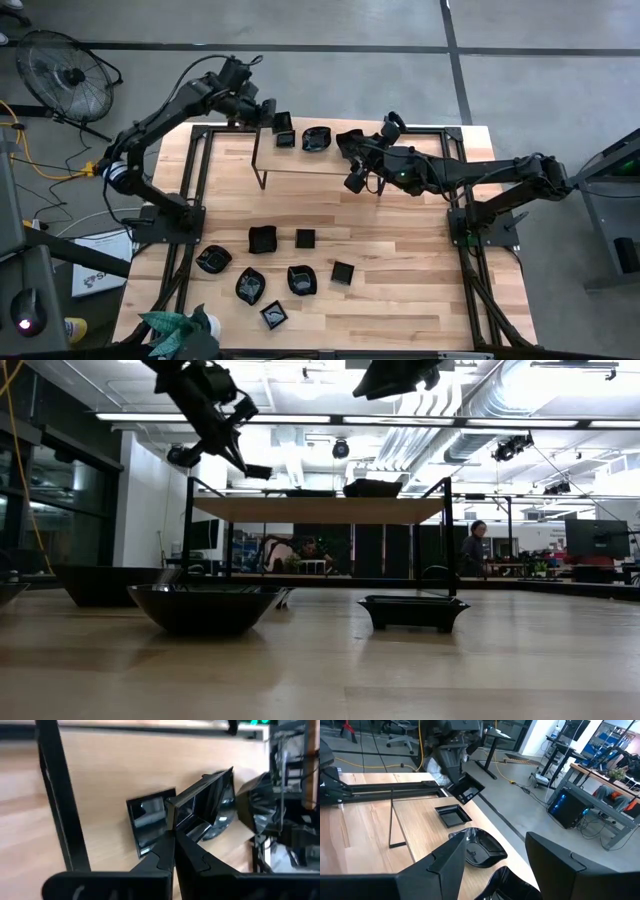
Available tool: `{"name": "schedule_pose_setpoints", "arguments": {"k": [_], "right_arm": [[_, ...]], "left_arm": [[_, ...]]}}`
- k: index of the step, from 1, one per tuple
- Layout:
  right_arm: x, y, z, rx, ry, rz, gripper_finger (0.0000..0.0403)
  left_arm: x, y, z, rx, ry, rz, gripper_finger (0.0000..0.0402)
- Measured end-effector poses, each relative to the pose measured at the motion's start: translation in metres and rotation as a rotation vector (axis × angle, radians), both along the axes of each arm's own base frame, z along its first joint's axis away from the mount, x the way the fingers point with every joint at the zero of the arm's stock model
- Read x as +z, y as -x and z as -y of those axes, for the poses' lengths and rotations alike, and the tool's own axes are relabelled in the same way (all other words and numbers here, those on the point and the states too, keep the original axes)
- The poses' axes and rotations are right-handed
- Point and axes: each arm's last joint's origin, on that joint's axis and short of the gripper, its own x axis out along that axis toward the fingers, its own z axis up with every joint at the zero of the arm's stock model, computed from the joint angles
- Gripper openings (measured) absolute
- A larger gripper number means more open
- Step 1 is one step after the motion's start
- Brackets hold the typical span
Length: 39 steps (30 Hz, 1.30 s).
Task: Pick & Place Mini shaped plates
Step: Stack the square-shaped plate on the square-shaped plate
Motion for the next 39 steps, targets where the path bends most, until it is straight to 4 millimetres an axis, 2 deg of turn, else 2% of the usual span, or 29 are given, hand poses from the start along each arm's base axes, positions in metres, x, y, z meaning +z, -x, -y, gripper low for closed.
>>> {"name": "schedule_pose_setpoints", "arguments": {"k": [9, 23, 39], "right_arm": [[-0.002, 0.000, 0.000, 0.008, -0.003, -0.025, 0.0201], [-0.004, 0.001, 0.012, 0.043, -0.083, -0.003, 0.0198], [-0.005, 0.001, 0.013, 0.049, -0.077, -0.012, 0.0197]], "left_arm": [[-0.018, -0.005, -0.003, -0.051, 0.143, -0.071, 0.0000], [-0.021, -0.011, -0.003, -0.048, 0.124, -0.089, 0.0000], [-0.024, -0.016, -0.005, -0.060, 0.119, -0.085, 0.0000]]}}
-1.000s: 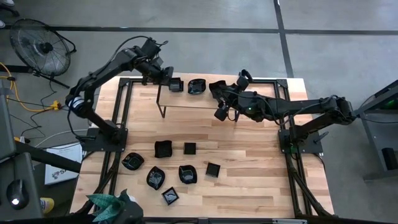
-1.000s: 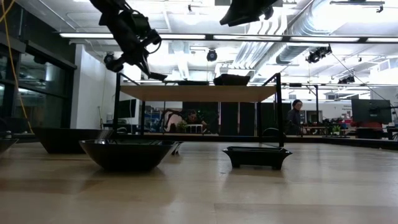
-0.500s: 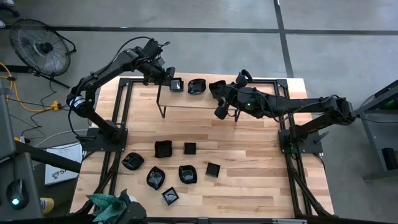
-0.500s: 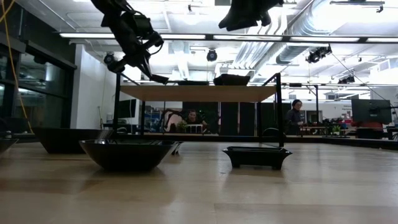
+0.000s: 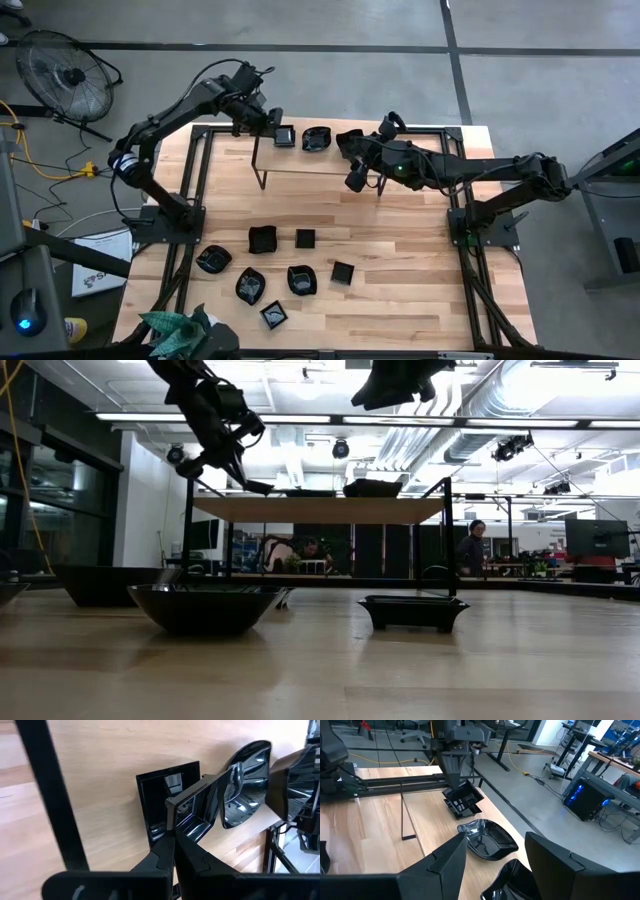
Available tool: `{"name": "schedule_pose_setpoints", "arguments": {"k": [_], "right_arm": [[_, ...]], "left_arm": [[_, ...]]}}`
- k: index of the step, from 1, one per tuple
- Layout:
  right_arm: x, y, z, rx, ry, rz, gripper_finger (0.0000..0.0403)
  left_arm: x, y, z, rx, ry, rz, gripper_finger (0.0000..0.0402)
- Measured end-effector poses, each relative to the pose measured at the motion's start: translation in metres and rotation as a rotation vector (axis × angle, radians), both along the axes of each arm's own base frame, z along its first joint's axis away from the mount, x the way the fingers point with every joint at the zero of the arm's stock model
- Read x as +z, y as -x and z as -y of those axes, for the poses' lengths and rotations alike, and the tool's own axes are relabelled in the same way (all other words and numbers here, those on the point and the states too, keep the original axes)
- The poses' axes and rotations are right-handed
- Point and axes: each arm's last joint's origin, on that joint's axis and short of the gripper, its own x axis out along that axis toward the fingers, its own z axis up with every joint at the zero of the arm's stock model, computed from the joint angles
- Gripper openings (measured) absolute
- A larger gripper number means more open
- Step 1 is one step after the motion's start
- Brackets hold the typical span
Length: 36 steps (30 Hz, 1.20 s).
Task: Pick & Place Mini shaped plates
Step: Stack the square-shaped plate on the square-shaped plate
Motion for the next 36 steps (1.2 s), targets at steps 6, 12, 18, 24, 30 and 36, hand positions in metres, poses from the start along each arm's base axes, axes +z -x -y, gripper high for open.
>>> {"name": "schedule_pose_setpoints", "arguments": {"k": [6, 12, 18, 24, 30, 36], "right_arm": [[-0.0004, 0.0001, -0.0001, 0.001, 0.000, -0.005, 0.0198], [-0.0014, 0.0005, -0.0001, 0.000, -0.001, -0.017, 0.0198], [-0.0014, 0.0005, -0.0001, 0.000, -0.001, -0.016, 0.0197], [-0.0015, 0.0005, -0.0001, 0.000, -0.001, -0.017, 0.0197], [-0.0018, 0.0006, -0.0001, 0.001, -0.002, -0.022, 0.0197], [-0.0030, 0.0011, -0.0001, 0.001, -0.003, -0.036, 0.0197]], "left_arm": [[-0.0056, -0.0051, -0.0022, -0.012, 0.007, -0.007, 0.0000], [-0.0055, -0.0046, -0.0024, -0.009, -0.002, -0.015, 0.0000], [-0.0057, -0.0042, -0.0028, -0.002, -0.016, -0.029, 0.0000], [-0.0057, -0.0042, -0.0029, -0.002, -0.015, -0.028, 0.0001], [-0.0057, -0.0042, -0.0029, -0.002, -0.015, -0.028, 0.0001], [-0.0058, -0.0041, -0.0028, -0.003, -0.014, -0.028, 0.0039]]}}
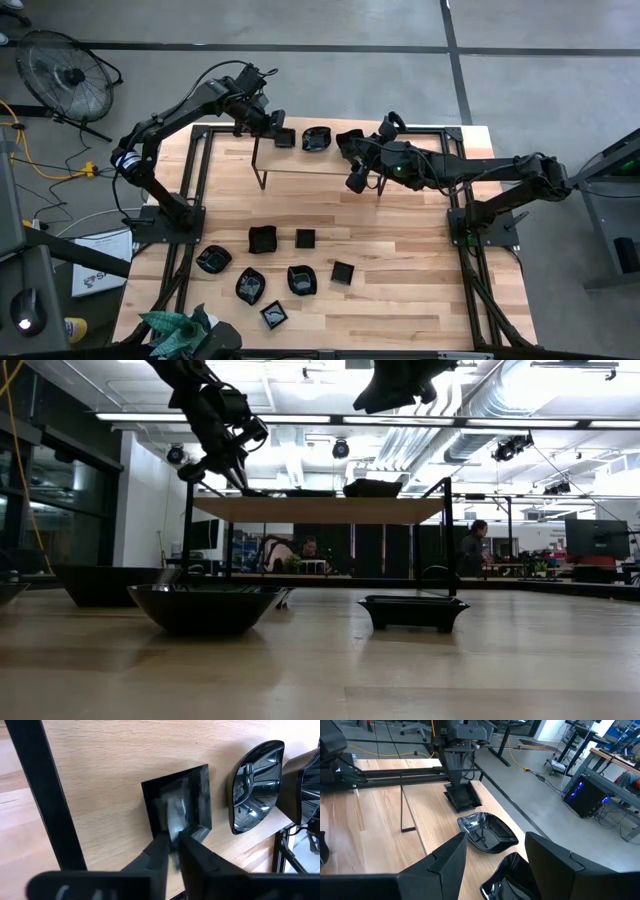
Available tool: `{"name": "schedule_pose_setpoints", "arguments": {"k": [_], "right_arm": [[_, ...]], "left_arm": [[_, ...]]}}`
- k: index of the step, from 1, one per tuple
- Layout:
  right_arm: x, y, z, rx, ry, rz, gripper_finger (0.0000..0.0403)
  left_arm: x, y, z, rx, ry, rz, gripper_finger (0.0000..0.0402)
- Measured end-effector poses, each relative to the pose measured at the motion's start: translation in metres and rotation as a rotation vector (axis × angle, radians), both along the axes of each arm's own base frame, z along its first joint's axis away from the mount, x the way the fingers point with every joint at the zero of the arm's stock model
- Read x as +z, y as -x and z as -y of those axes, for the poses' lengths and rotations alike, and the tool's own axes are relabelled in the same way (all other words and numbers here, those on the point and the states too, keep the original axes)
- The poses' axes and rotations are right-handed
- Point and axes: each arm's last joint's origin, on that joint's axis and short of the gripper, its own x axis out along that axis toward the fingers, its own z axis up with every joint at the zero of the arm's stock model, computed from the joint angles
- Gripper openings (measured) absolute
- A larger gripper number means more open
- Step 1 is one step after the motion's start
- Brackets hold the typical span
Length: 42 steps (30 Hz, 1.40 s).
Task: Pick & Place Mini shaped plates
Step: Stack the square-shaped plate on the square-shaped plate
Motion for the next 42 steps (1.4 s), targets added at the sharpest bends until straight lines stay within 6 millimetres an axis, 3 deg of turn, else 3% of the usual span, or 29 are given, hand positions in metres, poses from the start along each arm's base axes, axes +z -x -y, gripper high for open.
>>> {"name": "schedule_pose_setpoints", "arguments": {"k": [8, 15, 22, 27, 34, 42], "right_arm": [[0.000, 0.000, 0.000, 0.000, 0.000, -0.002, 0.0199], [0.000, 0.000, 0.000, 0.001, -0.001, -0.002, 0.0200], [0.001, 0.002, -0.002, 0.043, -0.037, 0.005, 0.0200], [0.006, 0.012, -0.003, 0.049, -0.044, -0.006, 0.0201], [0.017, 0.029, -0.007, 0.124, -0.100, 0.004, 0.0201], [0.008, 0.035, -0.012, 0.224, -0.251, -0.064, 0.0195]], "left_arm": [[0.000, 0.000, 0.000, -0.003, 0.000, 0.000, 0.0098], [0.001, 0.001, 0.001, -0.015, -0.013, -0.001, 0.0103], [0.018, 0.009, 0.011, -0.040, -0.077, 0.031, 0.0104], [0.036, 0.010, 0.033, -0.089, -0.172, 0.046, 0.0104], [0.061, 0.004, 0.083, -0.174, -0.328, 0.049, 0.0104], [0.084, 0.006, 0.140, -0.241, -0.507, 0.065, 0.0104]]}}
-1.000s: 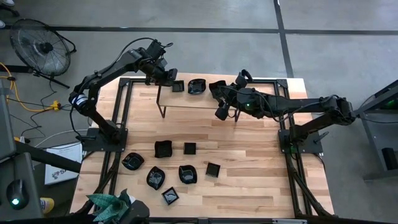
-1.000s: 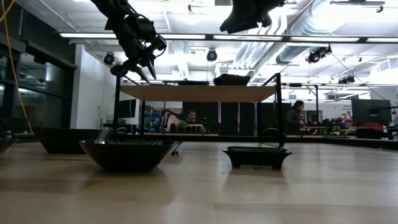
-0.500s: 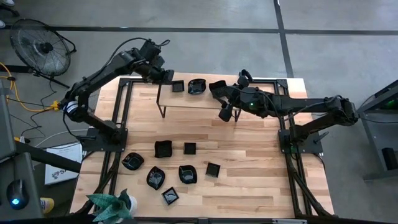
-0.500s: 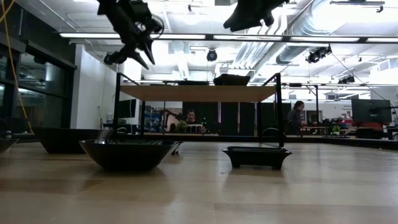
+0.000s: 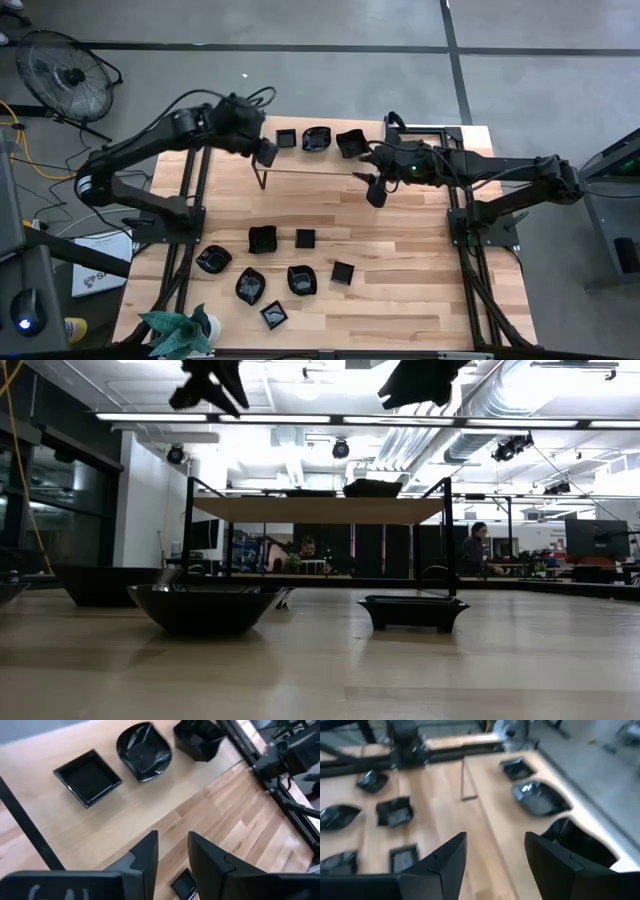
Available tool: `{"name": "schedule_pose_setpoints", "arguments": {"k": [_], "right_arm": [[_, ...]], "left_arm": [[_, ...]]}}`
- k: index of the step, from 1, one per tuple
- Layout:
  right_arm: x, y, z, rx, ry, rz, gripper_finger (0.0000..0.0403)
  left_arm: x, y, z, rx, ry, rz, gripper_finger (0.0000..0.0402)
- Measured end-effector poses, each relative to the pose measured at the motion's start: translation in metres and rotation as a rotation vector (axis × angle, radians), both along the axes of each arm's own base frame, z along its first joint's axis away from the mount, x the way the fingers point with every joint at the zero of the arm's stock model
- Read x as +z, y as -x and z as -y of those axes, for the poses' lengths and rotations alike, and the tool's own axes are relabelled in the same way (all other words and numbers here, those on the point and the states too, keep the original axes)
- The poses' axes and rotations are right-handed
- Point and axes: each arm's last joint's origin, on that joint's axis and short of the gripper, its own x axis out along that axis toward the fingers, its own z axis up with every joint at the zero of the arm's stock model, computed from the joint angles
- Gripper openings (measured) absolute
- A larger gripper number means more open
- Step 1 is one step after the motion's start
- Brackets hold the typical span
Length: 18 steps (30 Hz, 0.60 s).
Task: Pick & Place Mini shaped plates
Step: Stack the square-shaped plate on the square-shaped plate
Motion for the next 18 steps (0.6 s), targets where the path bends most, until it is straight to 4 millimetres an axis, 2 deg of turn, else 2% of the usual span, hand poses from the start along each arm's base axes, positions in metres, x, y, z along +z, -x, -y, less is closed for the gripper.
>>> {"name": "schedule_pose_setpoints", "arguments": {"k": [4, 7, 14, 18], "right_arm": [[-0.005, 0.004, -0.002, 0.019, -0.067, -0.049, 0.0195], [-0.005, 0.007, -0.002, 0.003, -0.106, -0.055, 0.0195], [0.001, 0.013, -0.006, 0.001, -0.188, -0.010, 0.0195], [-0.005, 0.016, -0.017, 0.067, -0.255, -0.074, 0.0195]], "left_arm": [[0.010, 0.006, 0.027, -0.038, -0.073, 0.030, 0.0104], [0.007, 0.007, 0.047, -0.112, -0.118, 0.059, 0.0104], [-0.032, 0.020, 0.076, -0.186, -0.113, 0.165, 0.0104], [-0.054, 0.035, 0.085, -0.212, -0.080, 0.280, 0.0104]]}}
